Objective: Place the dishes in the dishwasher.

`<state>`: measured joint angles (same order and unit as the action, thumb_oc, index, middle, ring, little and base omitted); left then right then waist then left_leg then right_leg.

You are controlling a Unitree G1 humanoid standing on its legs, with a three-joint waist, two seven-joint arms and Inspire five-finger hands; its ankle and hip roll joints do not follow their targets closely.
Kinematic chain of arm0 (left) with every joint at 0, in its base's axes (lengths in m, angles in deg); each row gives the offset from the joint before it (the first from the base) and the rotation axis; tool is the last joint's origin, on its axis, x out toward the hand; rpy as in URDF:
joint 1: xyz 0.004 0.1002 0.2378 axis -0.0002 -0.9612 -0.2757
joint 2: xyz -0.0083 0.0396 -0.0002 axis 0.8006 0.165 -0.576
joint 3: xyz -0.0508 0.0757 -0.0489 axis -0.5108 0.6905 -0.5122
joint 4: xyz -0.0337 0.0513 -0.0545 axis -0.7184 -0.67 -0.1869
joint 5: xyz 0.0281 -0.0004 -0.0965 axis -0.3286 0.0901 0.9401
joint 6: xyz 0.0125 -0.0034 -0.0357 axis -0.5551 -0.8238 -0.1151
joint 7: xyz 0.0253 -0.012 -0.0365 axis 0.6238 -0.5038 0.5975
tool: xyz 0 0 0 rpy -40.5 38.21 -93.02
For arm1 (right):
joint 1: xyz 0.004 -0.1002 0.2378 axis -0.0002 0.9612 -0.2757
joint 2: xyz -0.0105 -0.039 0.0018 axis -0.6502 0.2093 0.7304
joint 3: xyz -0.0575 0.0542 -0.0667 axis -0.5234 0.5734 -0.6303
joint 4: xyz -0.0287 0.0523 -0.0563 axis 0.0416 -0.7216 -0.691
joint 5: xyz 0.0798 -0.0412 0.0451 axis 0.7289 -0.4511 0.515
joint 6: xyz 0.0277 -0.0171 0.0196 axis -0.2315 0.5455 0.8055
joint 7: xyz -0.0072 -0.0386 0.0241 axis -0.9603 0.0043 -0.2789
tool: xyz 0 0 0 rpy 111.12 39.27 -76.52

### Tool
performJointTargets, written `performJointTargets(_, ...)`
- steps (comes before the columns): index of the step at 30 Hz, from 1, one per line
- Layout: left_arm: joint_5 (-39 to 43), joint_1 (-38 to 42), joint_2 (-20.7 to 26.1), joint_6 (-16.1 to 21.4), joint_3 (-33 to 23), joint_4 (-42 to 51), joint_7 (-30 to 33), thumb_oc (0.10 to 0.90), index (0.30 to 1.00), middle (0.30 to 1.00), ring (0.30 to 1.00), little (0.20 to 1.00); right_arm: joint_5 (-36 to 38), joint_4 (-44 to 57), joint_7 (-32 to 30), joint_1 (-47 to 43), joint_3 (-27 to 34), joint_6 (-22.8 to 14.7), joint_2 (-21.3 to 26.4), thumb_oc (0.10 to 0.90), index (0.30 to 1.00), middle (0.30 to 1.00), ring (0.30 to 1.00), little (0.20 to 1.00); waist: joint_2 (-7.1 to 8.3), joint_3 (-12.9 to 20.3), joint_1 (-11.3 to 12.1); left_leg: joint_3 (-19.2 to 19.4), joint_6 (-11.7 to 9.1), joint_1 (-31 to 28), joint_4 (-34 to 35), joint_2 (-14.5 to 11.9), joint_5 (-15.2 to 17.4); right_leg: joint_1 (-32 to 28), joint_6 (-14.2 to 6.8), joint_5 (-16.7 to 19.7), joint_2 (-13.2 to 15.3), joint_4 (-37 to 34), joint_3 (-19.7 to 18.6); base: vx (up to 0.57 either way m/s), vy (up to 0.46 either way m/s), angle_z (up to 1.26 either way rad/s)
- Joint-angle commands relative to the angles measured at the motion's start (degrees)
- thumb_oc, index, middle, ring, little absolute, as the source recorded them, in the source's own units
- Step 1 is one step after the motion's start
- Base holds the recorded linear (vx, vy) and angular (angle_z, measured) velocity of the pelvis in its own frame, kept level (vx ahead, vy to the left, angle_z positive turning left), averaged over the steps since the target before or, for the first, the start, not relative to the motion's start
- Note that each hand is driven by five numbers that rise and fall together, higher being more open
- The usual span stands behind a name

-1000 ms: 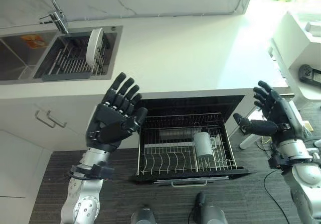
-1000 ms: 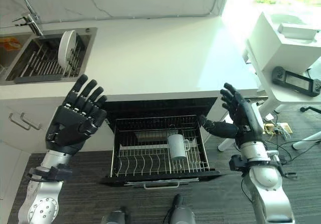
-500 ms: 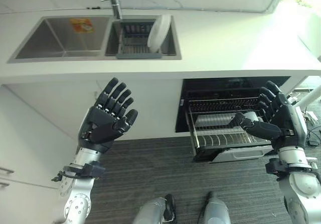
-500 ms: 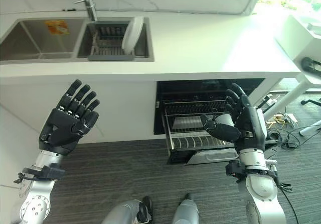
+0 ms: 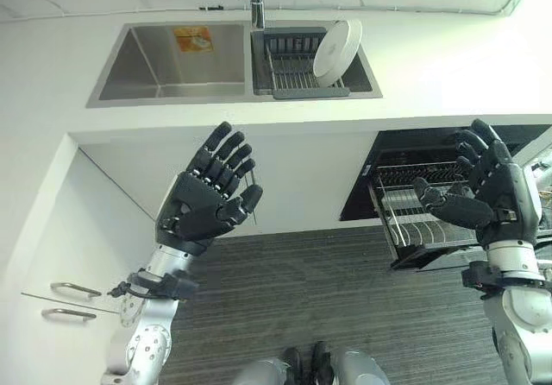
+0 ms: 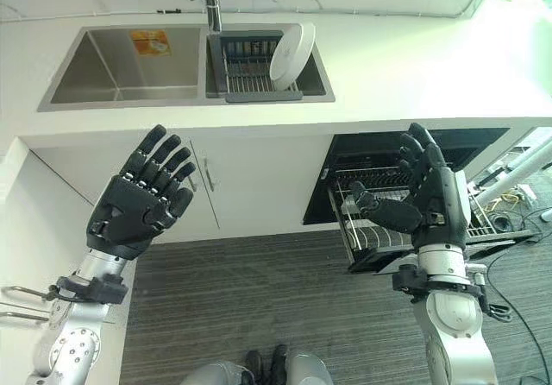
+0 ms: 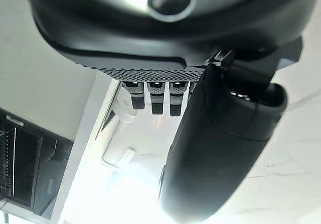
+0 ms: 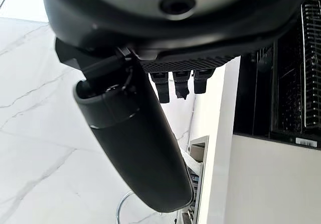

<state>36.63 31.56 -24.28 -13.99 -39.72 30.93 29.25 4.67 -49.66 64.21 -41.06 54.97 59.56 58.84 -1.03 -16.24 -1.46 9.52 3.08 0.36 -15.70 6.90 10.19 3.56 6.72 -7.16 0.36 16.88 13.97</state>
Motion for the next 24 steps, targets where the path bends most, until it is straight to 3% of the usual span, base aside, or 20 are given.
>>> performJointTargets(1,-1.91,2.86,1.70,6.24,-0.76,6.36,-0.41,0.800,0.900,0.900,0.900,0.900,2.07,1.94,-0.79,-6.95,3.80,-5.79,3.09,0.800,0.900,0.900,0.900,0.900,2.79,6.34,-0.22,1.82,-2.06,-3.37,-1.49,-6.46,6.24,-1.60,-9.63,-4.40,1.94,0.31,1.52,0.11,-0.124,0.10)
performJointTargets(2,-1.99,3.07,1.77,6.11,-0.62,6.54,-0.23,0.800,0.900,0.900,0.900,0.900,2.36,1.94,-0.67,-6.96,4.00,-5.75,3.47,0.800,0.900,0.900,0.900,0.900,3.28,6.17,-0.14,2.69,-2.88,-4.09,-1.49,-6.43,4.33,-2.00,-9.27,-4.50,2.45,0.31,1.09,0.13,-0.154,0.13)
performJointTargets(3,-1.88,3.13,1.76,6.10,-0.57,6.72,-0.07,0.800,0.900,0.900,0.900,0.900,3.46,1.89,-0.16,-6.92,4.30,-5.99,4.30,0.800,0.900,0.900,0.900,0.900,4.39,5.62,0.21,3.95,-4.58,-5.01,-1.73,-6.20,-0.73,-2.54,-8.62,-4.73,3.54,0.31,-0.07,0.11,-0.161,0.01)
performJointTargets(5,-2.49,2.82,1.52,6.42,-0.60,7.06,0.43,0.800,0.900,0.900,0.900,0.900,3.88,2.14,1.04,-6.59,4.27,-6.17,4.81,0.800,0.900,0.900,0.900,0.900,4.98,4.55,0.67,3.45,-6.38,-1.72,-9.26,-6.86,-4.04,-3.08,-7.73,-4.76,3.93,0.31,-1.29,0.06,-0.127,-0.21)
performJointTargets(7,-2.76,2.87,1.34,6.05,-0.72,7.27,0.70,0.800,0.900,0.900,0.900,0.900,4.23,2.27,1.94,-6.72,3.86,-6.29,5.24,0.800,0.900,0.900,0.900,0.900,5.43,4.06,0.88,3.01,-5.94,2.01,-14.53,-8.37,-3.28,-3.22,-7.56,-4.53,4.11,0.31,-2.40,0.06,-0.067,-0.18)
performJointTargets(9,-3.02,3.44,1.48,5.63,-0.61,7.00,0.92,0.800,0.900,0.900,0.900,0.900,4.24,2.22,1.49,-7.30,3.28,-5.94,5.57,0.800,0.900,0.900,0.900,0.900,5.49,3.99,0.99,3.30,-5.49,2.20,-11.77,-8.94,-2.88,-3.35,-7.91,-4.47,4.06,0.31,-2.53,0.11,0.043,-0.18)
performJointTargets(10,-2.65,3.17,2.02,5.82,-0.74,6.64,0.59,0.800,0.900,0.900,0.900,0.900,4.25,1.17,1.12,-9.22,1.61,-5.25,5.61,0.800,0.900,0.900,0.900,0.900,4.39,3.92,1.42,3.35,-5.13,2.91,-1.49,-10.51,-1.45,-3.79,-9.19,-5.38,2.74,0.31,-3.68,0.14,0.133,-0.11)
performJointTargets(11,-2.68,3.01,1.96,5.90,-0.85,6.57,0.39,0.800,0.900,0.900,0.900,0.900,4.19,1.10,1.14,-9.38,1.42,-5.13,5.60,0.800,0.900,0.900,0.900,0.900,3.96,4.08,1.39,3.11,-5.25,3.71,-1.49,-11.01,-0.95,-3.68,-9.34,-5.48,2.30,0.31,-3.83,0.17,0.201,-0.06)
performJointTargets(12,-3.50,2.37,1.94,6.72,-1.04,6.41,0.07,0.800,0.900,0.900,0.900,0.900,4.25,1.16,1.46,-9.20,0.87,-5.16,5.36,0.800,0.900,0.900,0.900,0.900,2.44,4.17,1.69,0.72,-6.86,7.83,-1.49,-12.23,-2.05,-4.00,-9.66,-6.29,0.44,0.31,-4.57,0.13,0.129,-0.18)
performJointTargets(13,-4.18,1.77,1.93,7.59,-1.05,6.28,-0.19,0.800,0.900,0.900,0.900,0.900,4.28,1.16,1.96,-8.88,0.63,-5.27,5.25,0.800,0.900,0.900,0.900,0.900,1.87,4.58,1.75,-0.79,-7.51,9.72,-1.49,-12.47,-3.19,-3.93,-9.65,-6.65,-0.44,0.31,-5.24,0.23,0.178,-0.19)
performJointTargets(14,-5.16,0.54,1.73,8.86,-1.06,6.67,-0.69,0.800,0.900,0.900,0.900,0.900,3.79,1.45,2.71,-7.93,0.47,-5.63,4.88,0.800,0.900,0.900,0.900,0.900,1.17,4.75,2.53,-5.58,-8.74,14.06,-1.49,-11.98,-5.78,-5.17,-9.29,-7.91,-2.33,0.31,-7.72,0.25,0.146,-0.18)
performJointTargets(16,-5.91,0.16,1.50,9.62,-0.76,7.03,-1.27,0.800,0.900,0.900,0.900,0.900,4.55,1.85,2.47,-7.36,0.49,-6.10,5.11,0.800,0.900,0.900,0.900,0.900,0.87,4.79,3.10,-6.96,-9.12,15.86,-1.49,-11.40,-7.30,-6.32,-8.96,-8.86,-3.27,0.31,-9.04,0.22,0.133,-0.55)
performJointTargets(21,-10.00,2.12,2.59,10.73,0.62,8.33,-0.65,0.800,0.900,0.900,0.900,0.900,5.36,3.67,1.67,-7.46,0.49,-9.55,5.47,0.800,0.900,0.900,0.900,0.900,0.16,4.89,2.89,-7.98,-7.55,15.19,-1.49,-10.02,-5.55,-8.10,-9.83,-9.50,-2.43,0.31,-10.06,0.23,0.201,-0.74)
performJointTargets(24,-11.07,4.71,4.50,9.91,1.66,9.67,-0.08,0.800,0.900,0.900,0.900,0.900,6.08,5.59,2.86,-5.64,0.69,-8.83,4.53,0.800,0.900,0.900,0.900,0.900,1.02,6.45,2.99,-7.59,-5.45,12.74,-1.49,-8.43,-2.98,-8.98,-11.57,-9.45,-0.16,0.31,-8.46,0.25,0.194,-0.41)
